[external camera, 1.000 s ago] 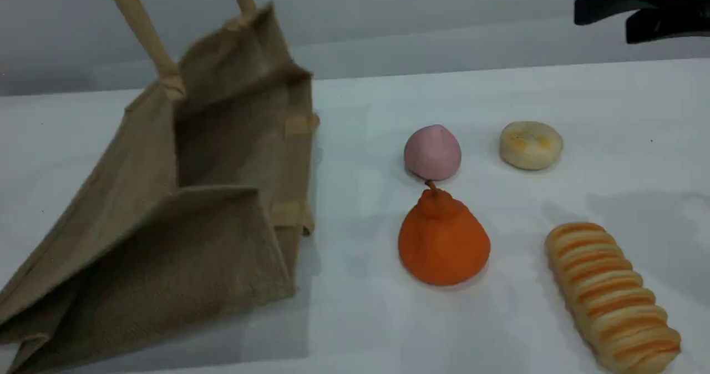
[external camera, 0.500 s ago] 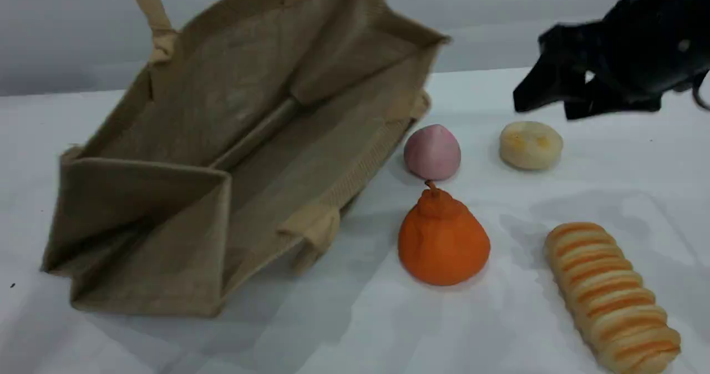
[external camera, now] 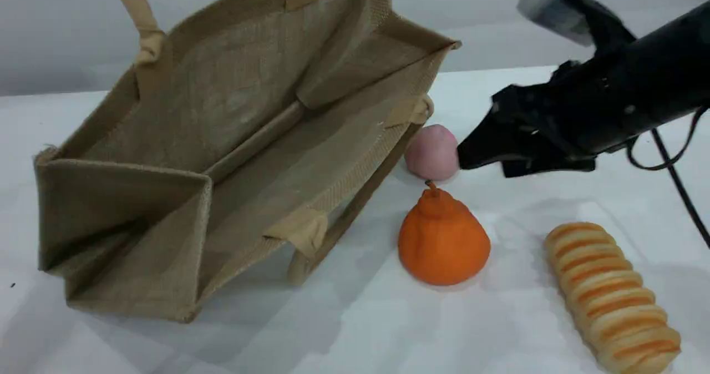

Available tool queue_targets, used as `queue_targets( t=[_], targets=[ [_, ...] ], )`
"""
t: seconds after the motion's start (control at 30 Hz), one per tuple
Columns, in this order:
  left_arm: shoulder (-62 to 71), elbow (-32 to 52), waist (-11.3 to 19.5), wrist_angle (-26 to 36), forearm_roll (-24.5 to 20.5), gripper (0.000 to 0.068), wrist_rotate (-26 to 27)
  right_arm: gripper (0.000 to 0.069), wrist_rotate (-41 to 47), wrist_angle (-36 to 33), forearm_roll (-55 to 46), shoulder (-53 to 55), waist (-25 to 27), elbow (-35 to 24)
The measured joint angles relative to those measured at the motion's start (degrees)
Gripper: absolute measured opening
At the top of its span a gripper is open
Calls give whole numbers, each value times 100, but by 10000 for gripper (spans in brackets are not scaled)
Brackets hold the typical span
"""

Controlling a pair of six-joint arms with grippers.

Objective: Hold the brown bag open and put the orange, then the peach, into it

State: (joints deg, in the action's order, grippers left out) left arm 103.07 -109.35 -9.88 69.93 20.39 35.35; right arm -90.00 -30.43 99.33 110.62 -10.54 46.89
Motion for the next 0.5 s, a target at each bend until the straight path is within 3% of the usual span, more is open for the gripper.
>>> queue_targets(
  t=[0.3, 0.5],
  targets=[
    [0, 0, 0, -1, 59, 81, -51, 438, -6, 363, 67, 270, -797, 128],
    [0, 0, 0, -1, 59, 81, -144, 438, -1, 1154, 79, 419, -907, 413]
  ],
)
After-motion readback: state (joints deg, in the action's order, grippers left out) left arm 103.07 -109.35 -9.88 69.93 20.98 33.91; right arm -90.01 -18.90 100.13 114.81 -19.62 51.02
